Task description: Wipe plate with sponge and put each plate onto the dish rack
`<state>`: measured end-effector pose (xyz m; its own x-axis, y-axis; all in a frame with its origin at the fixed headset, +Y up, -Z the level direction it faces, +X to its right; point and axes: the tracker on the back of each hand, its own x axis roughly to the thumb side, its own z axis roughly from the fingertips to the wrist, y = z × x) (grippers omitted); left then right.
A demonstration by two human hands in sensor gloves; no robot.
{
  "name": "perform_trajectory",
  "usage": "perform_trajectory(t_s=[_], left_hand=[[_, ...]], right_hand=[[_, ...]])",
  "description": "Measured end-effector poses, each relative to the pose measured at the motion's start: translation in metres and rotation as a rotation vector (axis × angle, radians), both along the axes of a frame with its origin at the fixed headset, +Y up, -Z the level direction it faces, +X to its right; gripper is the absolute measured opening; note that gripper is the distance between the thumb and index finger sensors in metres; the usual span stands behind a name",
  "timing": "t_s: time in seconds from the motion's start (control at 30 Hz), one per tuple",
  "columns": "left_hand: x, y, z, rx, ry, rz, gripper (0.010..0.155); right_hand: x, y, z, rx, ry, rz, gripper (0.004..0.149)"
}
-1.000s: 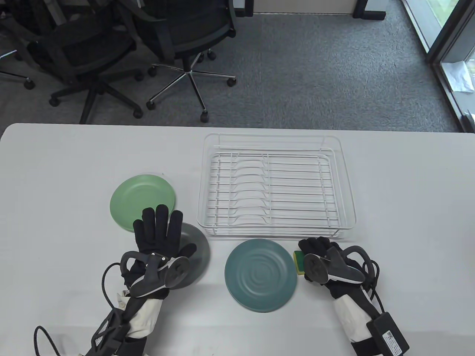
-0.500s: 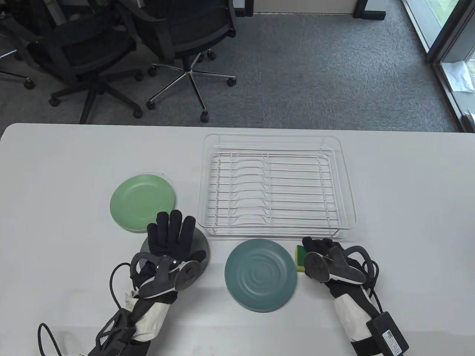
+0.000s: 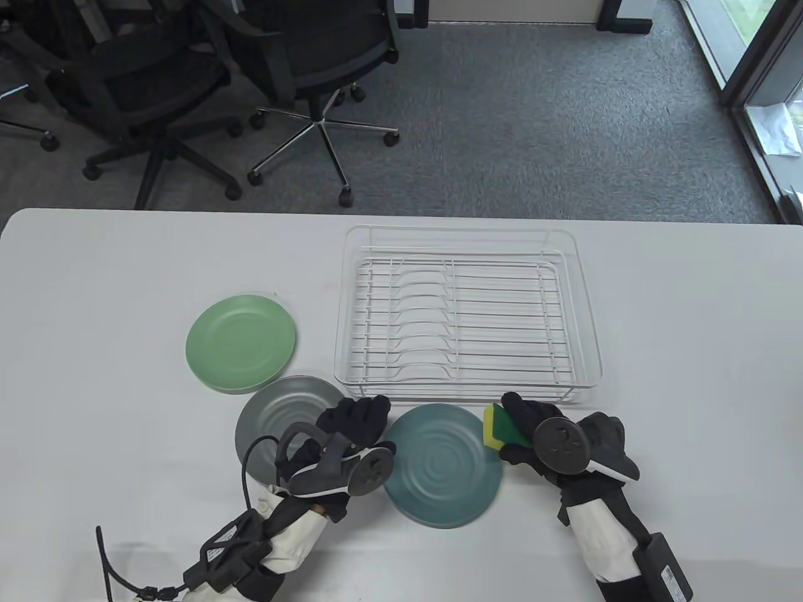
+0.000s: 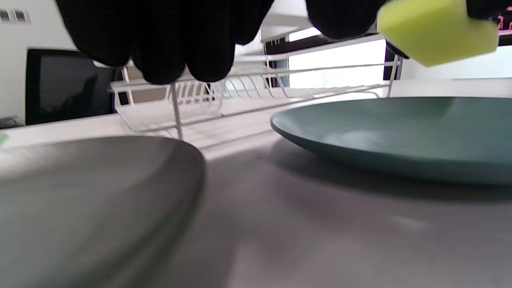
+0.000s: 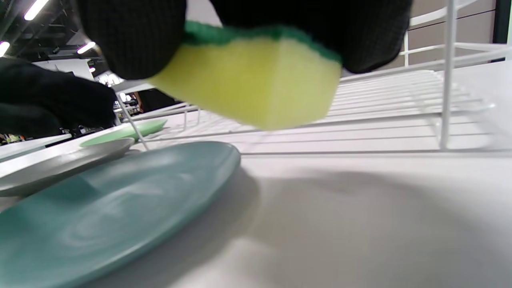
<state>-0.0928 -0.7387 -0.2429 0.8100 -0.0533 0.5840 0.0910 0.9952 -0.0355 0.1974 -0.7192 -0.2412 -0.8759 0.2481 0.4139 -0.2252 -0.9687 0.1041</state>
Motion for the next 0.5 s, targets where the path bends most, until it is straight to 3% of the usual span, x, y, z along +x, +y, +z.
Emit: perform_trajectory(t_s=[0.27,0.5], left_hand=[[0.026,-0.02,-0.027,-0.187,0.067,-0.018,0.077],[0.034,-0.026,-0.037,-0.184,0.107,-0.071,0.078]], right_hand=[[0.004,0.002,0.0,0.021,-0.013,-0.076,0.079],[0.007,0.001,-0.001,0.023,-0.017,-0.11,0.079]])
